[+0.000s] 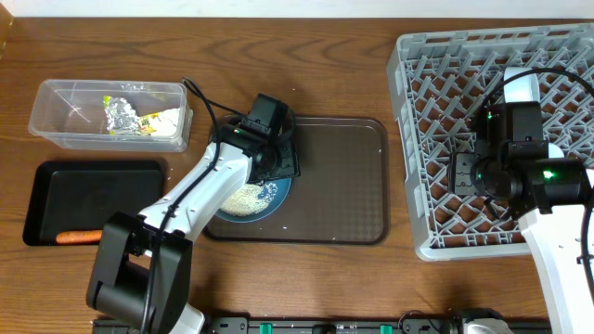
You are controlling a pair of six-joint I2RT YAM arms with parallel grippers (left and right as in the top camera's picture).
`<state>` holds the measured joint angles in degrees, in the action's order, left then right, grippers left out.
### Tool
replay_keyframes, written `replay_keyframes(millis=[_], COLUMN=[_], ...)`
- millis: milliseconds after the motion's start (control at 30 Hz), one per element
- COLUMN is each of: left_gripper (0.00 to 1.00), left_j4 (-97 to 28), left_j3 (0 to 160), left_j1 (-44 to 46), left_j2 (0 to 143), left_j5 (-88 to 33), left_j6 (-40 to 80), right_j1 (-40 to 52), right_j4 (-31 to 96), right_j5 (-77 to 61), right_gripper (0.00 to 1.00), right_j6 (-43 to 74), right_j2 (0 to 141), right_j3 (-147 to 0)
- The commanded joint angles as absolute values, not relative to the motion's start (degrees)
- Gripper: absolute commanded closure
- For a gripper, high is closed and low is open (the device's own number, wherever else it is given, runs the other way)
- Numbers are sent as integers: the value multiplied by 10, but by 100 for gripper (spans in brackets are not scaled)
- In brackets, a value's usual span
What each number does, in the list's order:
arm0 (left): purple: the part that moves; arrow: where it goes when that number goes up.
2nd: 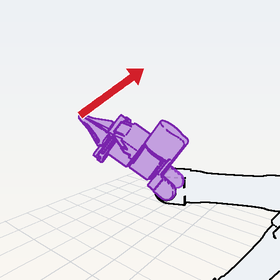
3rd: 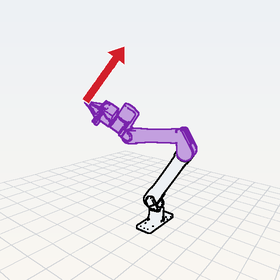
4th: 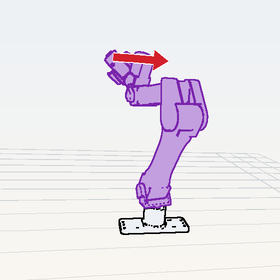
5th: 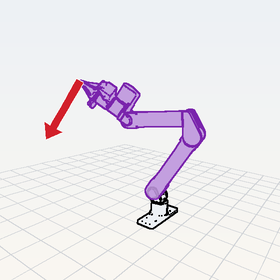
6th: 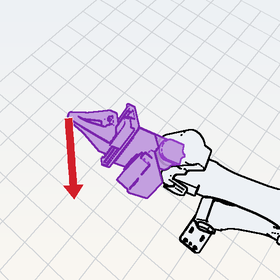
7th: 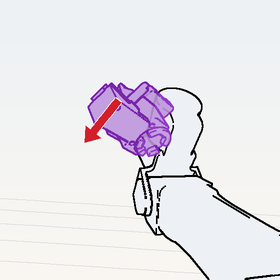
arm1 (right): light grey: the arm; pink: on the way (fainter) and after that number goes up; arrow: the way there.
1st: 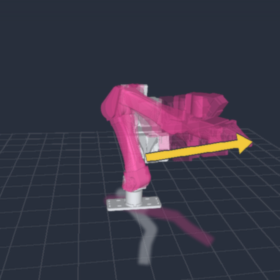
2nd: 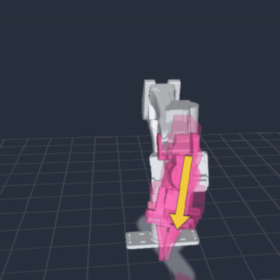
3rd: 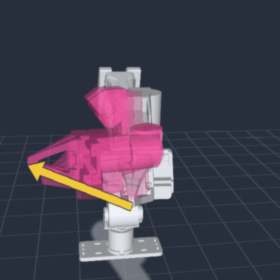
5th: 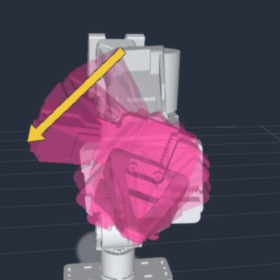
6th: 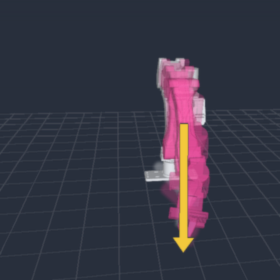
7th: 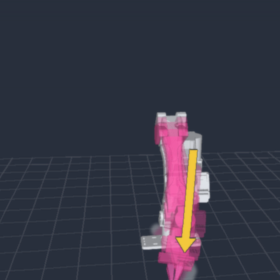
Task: Sort waste into correct bins and load items into the dishwasher rack
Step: 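Move the left gripper to the blue plate and grasp its rim, then lift the blue plate and carry it left over the black tray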
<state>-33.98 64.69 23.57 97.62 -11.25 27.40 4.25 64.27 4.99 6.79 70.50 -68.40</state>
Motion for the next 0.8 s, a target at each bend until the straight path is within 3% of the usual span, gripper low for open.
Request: replay_keyframes(millis=[0, 367, 600, 767], left_gripper=[36, 37, 62, 87], left_j4=[-337, -301, -314, -314], left_j3=[646, 645, 645, 645], left_j1=[239, 275, 275, 275], left_j2=[990, 1085, 1097, 1097], left_j5=[-109, -103, -24, -21], left_j6=[288, 288, 288, 288], right_j1=[39, 39, 39, 39], right_j4=[643, 648, 652, 652], right_j5=[58, 58, 58, 58], right_gripper=[39, 39, 39, 39], right_j6=[66, 66, 66, 66], right_j2=[705, 705, 705, 705], right_j3=[-681, -681, -681, -681])
